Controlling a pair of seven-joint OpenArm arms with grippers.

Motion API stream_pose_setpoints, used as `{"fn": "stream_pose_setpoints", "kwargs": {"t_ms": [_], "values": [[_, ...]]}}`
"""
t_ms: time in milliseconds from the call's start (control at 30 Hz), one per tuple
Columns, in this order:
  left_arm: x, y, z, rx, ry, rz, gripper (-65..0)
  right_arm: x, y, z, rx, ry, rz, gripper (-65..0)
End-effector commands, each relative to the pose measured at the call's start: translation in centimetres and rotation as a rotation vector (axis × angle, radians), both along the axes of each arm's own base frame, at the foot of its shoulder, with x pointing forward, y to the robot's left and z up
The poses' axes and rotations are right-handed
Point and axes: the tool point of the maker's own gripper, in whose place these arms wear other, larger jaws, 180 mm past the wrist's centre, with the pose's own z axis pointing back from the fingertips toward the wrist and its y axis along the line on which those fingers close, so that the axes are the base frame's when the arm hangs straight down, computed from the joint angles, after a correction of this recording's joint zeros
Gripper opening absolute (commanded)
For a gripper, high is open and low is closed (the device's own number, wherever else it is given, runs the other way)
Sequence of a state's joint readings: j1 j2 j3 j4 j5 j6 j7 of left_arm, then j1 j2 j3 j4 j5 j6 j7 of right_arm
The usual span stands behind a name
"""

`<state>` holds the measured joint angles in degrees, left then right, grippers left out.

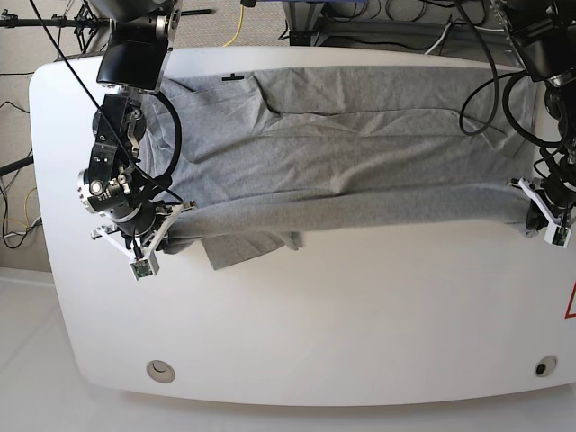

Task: Fold the T-shirt properly
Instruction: 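Lift the hem and fold it over toward the folded edge with both grippers, then lay the folded hem down onto the shirt body with both grippers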

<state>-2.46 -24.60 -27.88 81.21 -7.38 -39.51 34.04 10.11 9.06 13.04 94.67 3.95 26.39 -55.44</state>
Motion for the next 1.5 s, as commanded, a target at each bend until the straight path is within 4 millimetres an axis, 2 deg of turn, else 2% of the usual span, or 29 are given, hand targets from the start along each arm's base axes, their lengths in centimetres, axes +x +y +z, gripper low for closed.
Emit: {"fn": "stream_pose_setpoints", "kwargs": {"t_ms": [0,500,833,1100,1467], "values": [[0.5,0.4,2.4,0.029,-0.073,-0.012,-65.0,0.5,-0.2,1.8,-0.003,-0.071,0.004,-65.0],[-1.2,0.3,1.4,0.051,-0.037,-0.02,-65.0,-1.4,-0.6,1.4,-0.01,-0.075,0.01,-65.0],[-2.7,0.4,0.8,0.056,-0.022,-0.028,-65.0,-3.8,-2.1,0.7,-0.025,-0.036,-0.037,-65.0],[-4.7,1.9,1.0,0.075,0.0,0.011,-65.0,-6.0,-1.7,1.0,-0.036,-0.04,-0.018,-65.0],[-5.9,2.7,0.2,0.07,0.028,0.044,-64.8,-7.0,-0.9,0.1,-0.049,-0.003,0.007,-65.0]]}}
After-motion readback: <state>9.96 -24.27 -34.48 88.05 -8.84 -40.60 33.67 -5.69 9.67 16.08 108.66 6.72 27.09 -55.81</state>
